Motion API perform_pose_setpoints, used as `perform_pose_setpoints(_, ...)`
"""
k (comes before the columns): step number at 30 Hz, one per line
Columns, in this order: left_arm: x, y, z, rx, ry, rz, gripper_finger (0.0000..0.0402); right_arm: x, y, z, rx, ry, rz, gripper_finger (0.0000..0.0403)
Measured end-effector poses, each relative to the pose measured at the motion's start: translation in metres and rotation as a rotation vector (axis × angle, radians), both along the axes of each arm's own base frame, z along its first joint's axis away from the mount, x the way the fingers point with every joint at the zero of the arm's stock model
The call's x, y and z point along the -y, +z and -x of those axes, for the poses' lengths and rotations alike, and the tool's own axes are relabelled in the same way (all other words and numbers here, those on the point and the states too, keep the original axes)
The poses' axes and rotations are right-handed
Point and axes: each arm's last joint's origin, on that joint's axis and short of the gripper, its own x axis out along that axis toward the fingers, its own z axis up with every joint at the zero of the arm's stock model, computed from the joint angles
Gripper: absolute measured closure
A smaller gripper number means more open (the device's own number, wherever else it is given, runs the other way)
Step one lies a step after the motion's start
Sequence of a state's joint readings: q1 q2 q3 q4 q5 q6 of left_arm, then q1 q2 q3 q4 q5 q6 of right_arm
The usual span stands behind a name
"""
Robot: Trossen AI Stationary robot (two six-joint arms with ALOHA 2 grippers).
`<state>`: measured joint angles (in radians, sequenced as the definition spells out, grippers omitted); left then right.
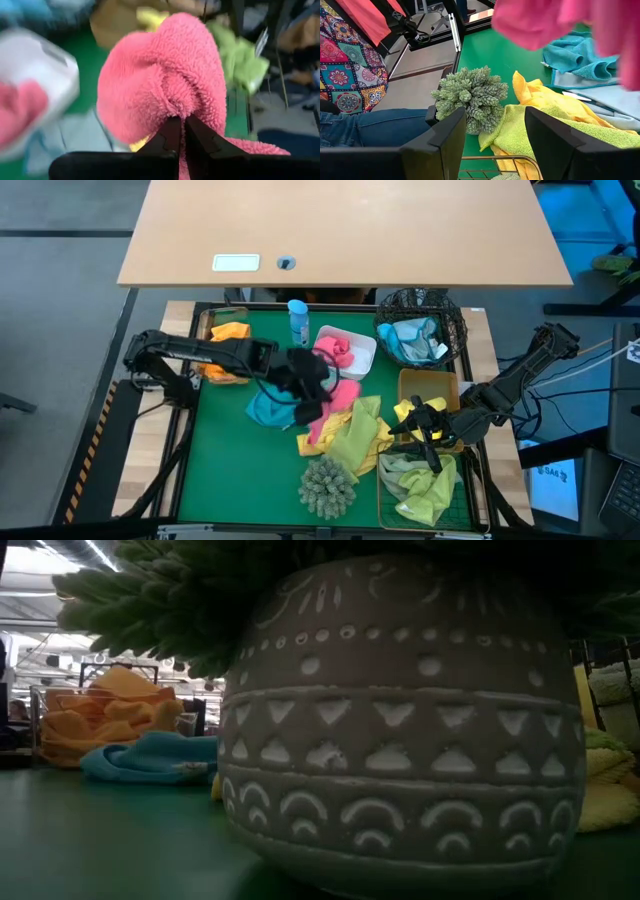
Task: Sort microfiber towel by color & place in baskets
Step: Put the pink microfiber towel into the white bin
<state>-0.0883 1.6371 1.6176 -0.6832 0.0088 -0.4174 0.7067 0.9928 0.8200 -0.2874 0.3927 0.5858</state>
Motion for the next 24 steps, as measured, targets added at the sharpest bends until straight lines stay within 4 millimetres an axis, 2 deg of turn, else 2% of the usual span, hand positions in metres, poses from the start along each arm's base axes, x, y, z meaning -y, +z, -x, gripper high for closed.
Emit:
perform_pose_setpoints(6,-0.033,0.013,-0.011,0.175,0.019,-0.097,0.0397,0.0,0.0,0.0,0.0,0.0,0.0,0.0201)
perform_pose_setpoints(13,-0.075,0.026,-0.015,0.311,0.078,-0.211,0.0397,0.0,0.0,0.0,0.0,0.0,0.0,0.0201)
perform_pose_setpoints(19,-0.105,0.021,-0.021,0.338,0.114,-0.289,0.0397,0.0,0.0,0.0,0.0,0.0,0.0,0.0201)
perform_pose_setpoints(24,-0.12,0.008,-0.024,0.289,0.074,-0.249,0.0397,0.0,0.0,0.0,-0.001,0.0,0.001,0.0201)
